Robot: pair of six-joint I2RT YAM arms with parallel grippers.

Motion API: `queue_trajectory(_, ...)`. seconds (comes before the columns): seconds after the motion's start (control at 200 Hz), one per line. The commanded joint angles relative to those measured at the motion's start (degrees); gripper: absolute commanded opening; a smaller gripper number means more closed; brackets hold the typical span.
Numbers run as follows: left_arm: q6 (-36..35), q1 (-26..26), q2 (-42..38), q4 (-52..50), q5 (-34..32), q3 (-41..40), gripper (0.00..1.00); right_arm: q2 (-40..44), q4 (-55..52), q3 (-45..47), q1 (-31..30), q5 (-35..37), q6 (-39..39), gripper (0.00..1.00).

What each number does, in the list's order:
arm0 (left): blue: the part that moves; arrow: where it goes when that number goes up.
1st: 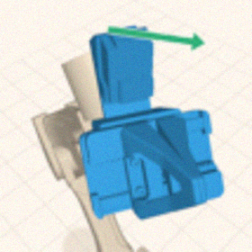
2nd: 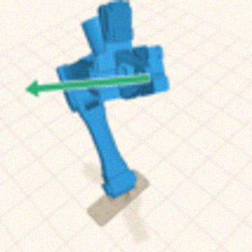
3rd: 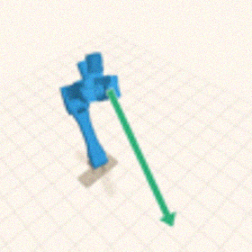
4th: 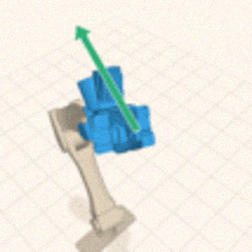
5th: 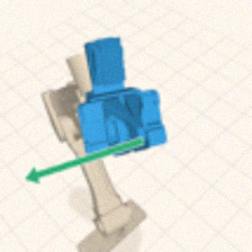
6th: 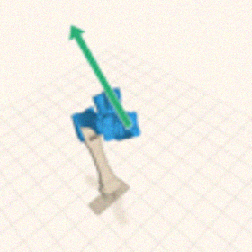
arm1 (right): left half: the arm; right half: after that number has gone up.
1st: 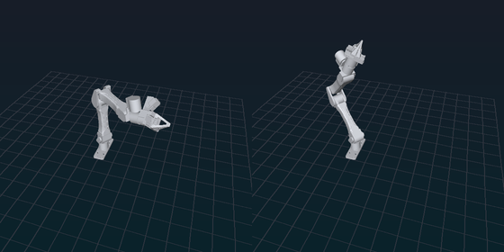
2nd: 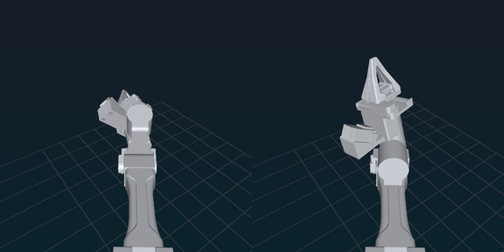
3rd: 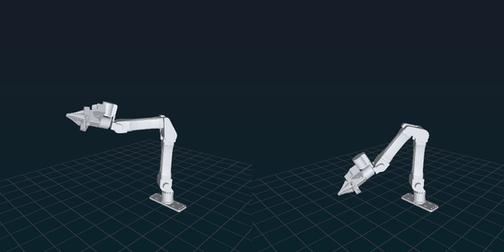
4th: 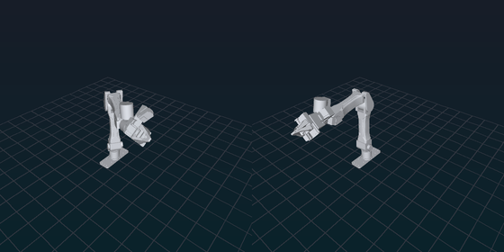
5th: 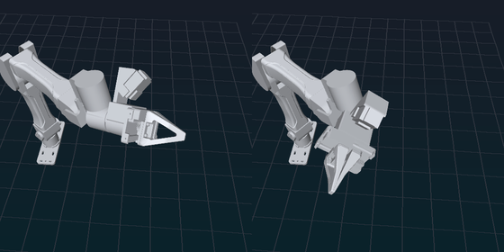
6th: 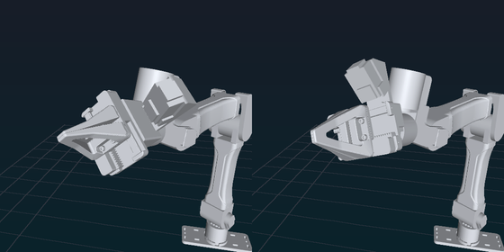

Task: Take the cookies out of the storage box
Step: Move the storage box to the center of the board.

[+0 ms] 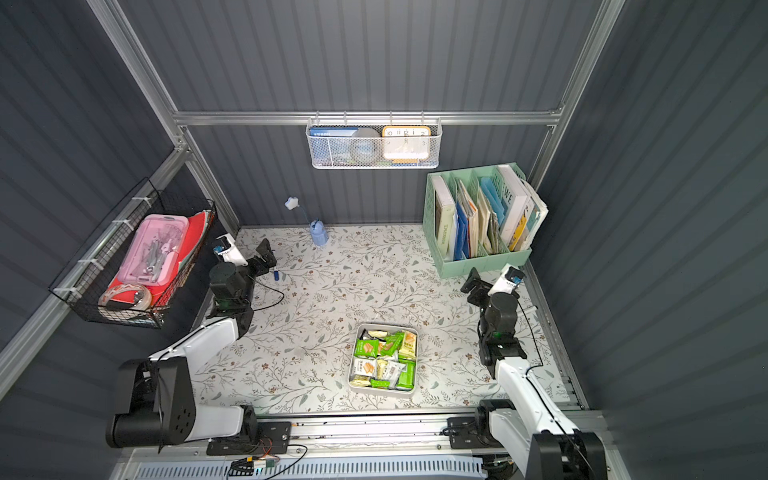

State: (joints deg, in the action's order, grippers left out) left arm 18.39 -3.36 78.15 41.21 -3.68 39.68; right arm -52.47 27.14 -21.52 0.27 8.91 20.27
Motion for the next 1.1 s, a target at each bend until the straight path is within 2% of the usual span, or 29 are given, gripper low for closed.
queue_trajectory(0.0,10.27,1.21,-2.59,-10.64,7.31,1.5,1.0,3.75,-13.23,0.55,-0.1,-7.8,9.67,0.98)
queue_trajectory(0.075,12.16,4.23,-4.7,-14.31,8.02,1.46,0.99,6.43,-21.48,-1.27,-0.1,-10.78,12.87,0.92)
queue_trajectory(0.16,13.22,10.12,-6.06,-18.44,6.6,1.31,0.99,7.83,-31.79,-3.97,-0.34,-15.51,15.92,0.85)
queue_trajectory(0.285,19.97,16.67,-5.0,-22.99,7.69,1.5,0.95,7.4,-40.73,-4.84,-2.91,-21.23,20.12,0.79)
queue_trajectory(0.425,23.89,27.52,-3.88,-25.5,1.18,1.18,0.92,7.46,-47.69,-5.48,-10.86,-19.88,20.54,0.78)
queue_trajectory(0.505,25.61,31.54,-2.56,-28.49,-0.54,2.13,0.92,7.17,-52.47,-6.69,-16.28,-17.9,19.86,0.77)
queue_trajectory(0.61,28.63,35.3,-1.51,-29.55,-2.18,1.72,0.89,6.11,-59.88,-8.6,-20.4,-16.45,19.71,0.73)
queue_trajectory(0.705,31.26,38.21,0.41,-29.38,-2.83,1.87,0.85,5.89,-61.69,-8.4,-23.93,-17.23,21.3,0.68)
queue_trajectory(0.77,32.4,40.19,1.76,-29.61,-3.76,2.56,0.83,5.71,-62.21,-8.28,-26.76,-17.03,22.63,0.63)
queue_trajectory(0.855,33.97,42.08,3.41,-29.55,-4.28,3.17,0.78,5.53,-62.06,-7.65,-29.81,-16.47,24.52,0.51)
queue_trajectory(1.091,35.39,43.76,3.45,-32.71,-5.77,3.38,0.7,2.46,-61.24,-8.13,-35.08,-16.05,26.21,0.49)
